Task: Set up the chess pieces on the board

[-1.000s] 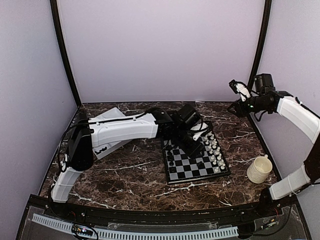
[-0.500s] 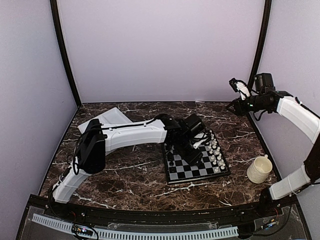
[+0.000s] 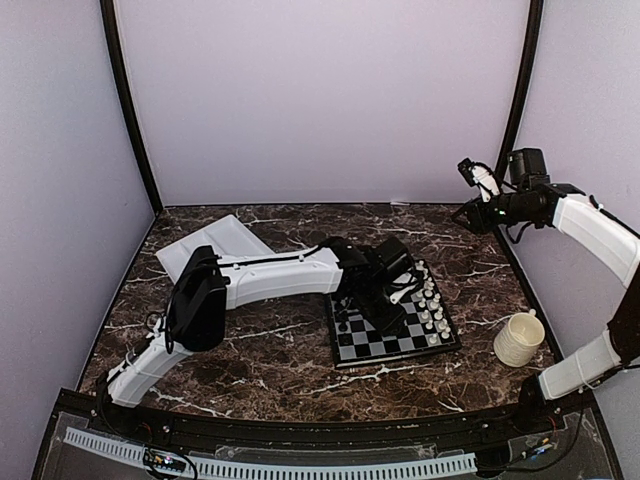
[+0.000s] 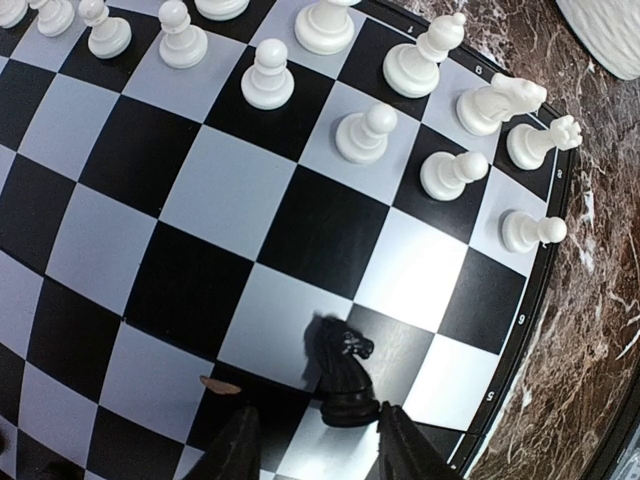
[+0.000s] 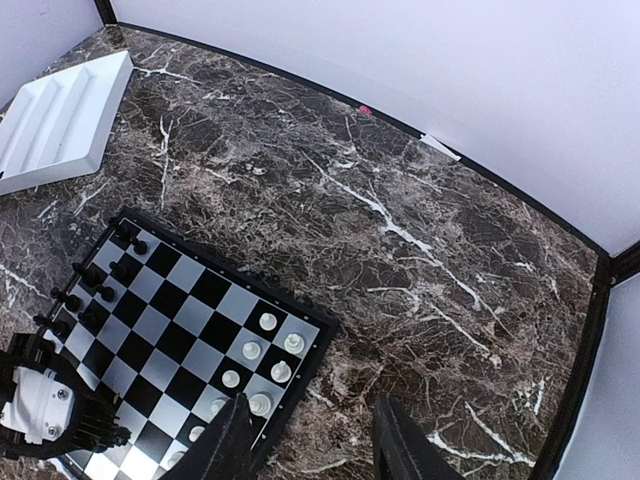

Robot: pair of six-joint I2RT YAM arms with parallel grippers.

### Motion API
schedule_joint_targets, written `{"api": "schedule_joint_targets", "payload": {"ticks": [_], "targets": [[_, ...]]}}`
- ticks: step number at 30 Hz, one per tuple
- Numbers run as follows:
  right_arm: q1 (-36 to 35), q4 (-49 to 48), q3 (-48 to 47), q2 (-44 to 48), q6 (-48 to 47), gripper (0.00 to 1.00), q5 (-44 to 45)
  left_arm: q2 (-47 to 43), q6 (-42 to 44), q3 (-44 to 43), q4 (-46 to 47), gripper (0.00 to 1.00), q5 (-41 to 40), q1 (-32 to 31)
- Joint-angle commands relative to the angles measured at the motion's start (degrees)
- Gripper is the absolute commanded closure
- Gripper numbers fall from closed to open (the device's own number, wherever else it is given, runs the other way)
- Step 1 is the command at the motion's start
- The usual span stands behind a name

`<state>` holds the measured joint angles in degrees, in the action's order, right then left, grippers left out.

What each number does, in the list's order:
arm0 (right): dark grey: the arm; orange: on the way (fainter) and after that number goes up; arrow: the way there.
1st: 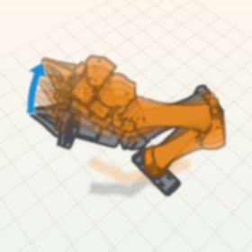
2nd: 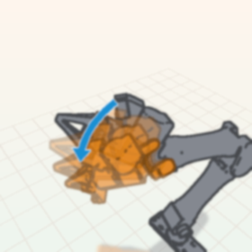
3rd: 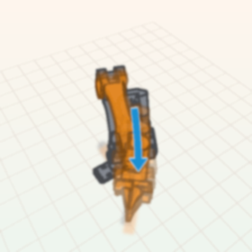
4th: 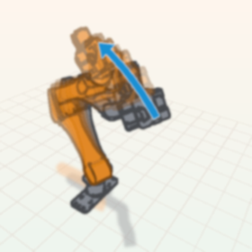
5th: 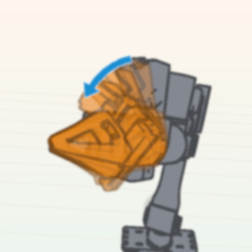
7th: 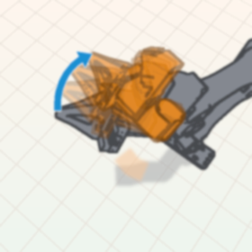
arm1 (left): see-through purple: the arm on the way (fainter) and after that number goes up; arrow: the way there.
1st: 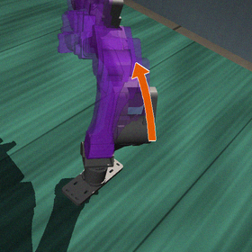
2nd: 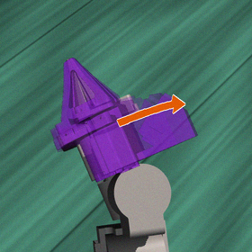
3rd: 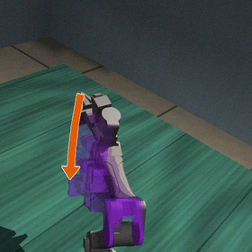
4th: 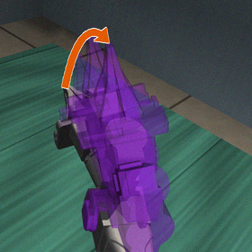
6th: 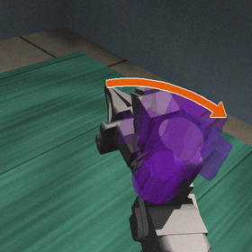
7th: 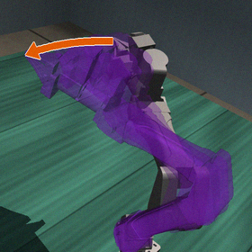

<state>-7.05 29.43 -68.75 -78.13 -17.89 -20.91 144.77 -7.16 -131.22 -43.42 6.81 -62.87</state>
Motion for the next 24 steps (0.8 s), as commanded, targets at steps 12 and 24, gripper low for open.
{"api": "schedule_joint_targets", "payload": {"ticks": [12,24], "targets": [[0.28,-2.01,0.55,0.31,0.45,0.57,-0.63,1.92,2.08,-3.08,-2.39,0.72,1.94,-0.15],[0.28,-1.59,0.59,0.43,0.53,0.57,-0.63,2.8,2.58,-2.95,-1.49,0.72,1.44,-0.15]]}}
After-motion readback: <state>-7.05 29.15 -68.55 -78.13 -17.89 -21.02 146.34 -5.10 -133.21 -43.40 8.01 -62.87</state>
